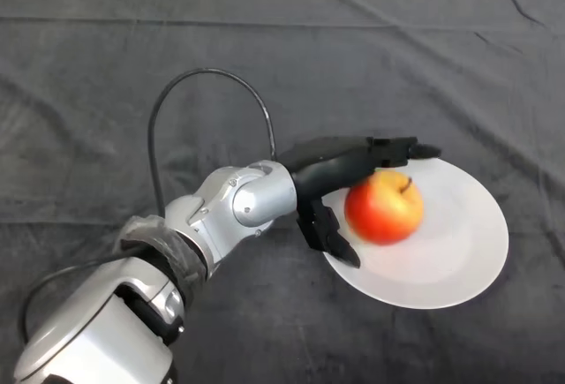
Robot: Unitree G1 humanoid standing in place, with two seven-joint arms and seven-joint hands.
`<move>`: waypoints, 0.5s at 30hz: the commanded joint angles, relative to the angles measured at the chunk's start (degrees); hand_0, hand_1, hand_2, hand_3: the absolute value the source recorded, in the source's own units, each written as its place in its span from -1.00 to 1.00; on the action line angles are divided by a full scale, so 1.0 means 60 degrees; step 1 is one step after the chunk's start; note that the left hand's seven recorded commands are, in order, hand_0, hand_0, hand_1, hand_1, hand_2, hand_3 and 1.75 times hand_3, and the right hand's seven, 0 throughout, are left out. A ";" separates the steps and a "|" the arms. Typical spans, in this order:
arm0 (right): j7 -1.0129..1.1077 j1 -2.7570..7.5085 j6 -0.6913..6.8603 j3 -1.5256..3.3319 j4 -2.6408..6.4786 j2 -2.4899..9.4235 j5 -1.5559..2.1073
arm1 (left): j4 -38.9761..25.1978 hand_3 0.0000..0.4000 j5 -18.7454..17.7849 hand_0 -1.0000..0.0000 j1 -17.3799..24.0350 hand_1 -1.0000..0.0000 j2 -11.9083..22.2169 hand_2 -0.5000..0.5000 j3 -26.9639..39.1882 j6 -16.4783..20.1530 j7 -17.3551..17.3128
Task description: Move the apple to the plate
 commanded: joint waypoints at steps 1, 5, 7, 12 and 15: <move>0.0171 0.0755 0.0136 0.0293 0.0510 0.0526 -0.0215 | 0.0062 -1.00 0.0420 1.00 -0.0347 1.00 0.0598 0.00 -0.0362 0.0107 -0.0001; 0.0170 0.0753 0.0133 0.0294 0.0515 0.0526 -0.0216 | 0.0120 -1.00 0.0420 1.00 -0.0374 1.00 0.0845 0.00 -0.0215 0.0122 0.0069; 0.0169 0.0752 0.0131 0.0295 0.0518 0.0526 -0.0216 | 0.0145 -1.00 0.0409 1.00 -0.0383 1.00 0.0979 0.00 -0.0112 0.0124 0.0118; 0.0168 0.0750 0.0128 0.0295 0.0522 0.0526 -0.0216 | 0.0192 -1.00 0.0373 1.00 -0.0342 1.00 0.1267 0.00 0.0141 0.0108 0.0269; 0.0168 0.0749 0.0127 0.0296 0.0524 0.0526 -0.0216 | 0.0217 -1.00 0.0354 1.00 -0.0277 1.00 0.1397 0.00 0.0289 0.0106 0.0379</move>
